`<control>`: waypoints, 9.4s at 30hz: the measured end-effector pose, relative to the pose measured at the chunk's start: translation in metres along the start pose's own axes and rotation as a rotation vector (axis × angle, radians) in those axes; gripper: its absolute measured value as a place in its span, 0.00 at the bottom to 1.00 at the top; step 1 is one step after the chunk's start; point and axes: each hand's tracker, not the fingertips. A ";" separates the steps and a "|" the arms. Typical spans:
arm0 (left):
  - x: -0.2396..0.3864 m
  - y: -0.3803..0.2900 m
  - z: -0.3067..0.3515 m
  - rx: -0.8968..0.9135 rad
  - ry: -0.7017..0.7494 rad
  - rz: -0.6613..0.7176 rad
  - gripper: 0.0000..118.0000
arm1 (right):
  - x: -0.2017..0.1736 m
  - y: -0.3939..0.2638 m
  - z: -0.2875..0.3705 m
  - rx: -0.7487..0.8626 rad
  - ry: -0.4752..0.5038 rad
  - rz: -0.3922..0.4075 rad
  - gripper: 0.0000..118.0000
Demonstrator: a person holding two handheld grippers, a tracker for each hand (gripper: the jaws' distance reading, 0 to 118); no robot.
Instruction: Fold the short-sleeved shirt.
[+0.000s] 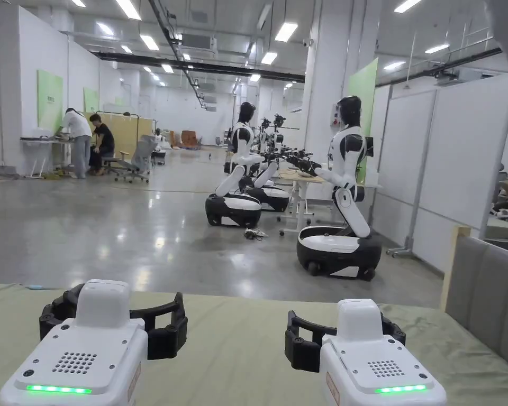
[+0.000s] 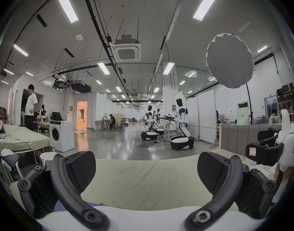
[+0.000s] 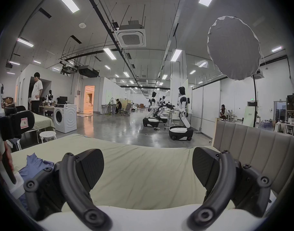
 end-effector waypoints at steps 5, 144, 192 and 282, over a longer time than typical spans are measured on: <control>0.000 0.001 0.002 -0.013 0.002 0.012 0.99 | 0.002 0.000 0.002 0.000 -0.012 -0.009 0.85; -0.008 -0.195 0.085 -0.811 -0.234 0.054 0.00 | -0.008 -0.183 0.081 -0.375 0.029 -0.016 0.01; -0.123 -0.205 -0.007 -0.859 -0.188 0.185 0.00 | 0.134 -0.192 0.021 -0.584 -0.173 -0.014 0.01; -0.190 -0.075 -0.145 -0.522 0.138 0.344 0.00 | 0.228 -0.041 -0.158 -0.487 -0.269 -0.453 0.03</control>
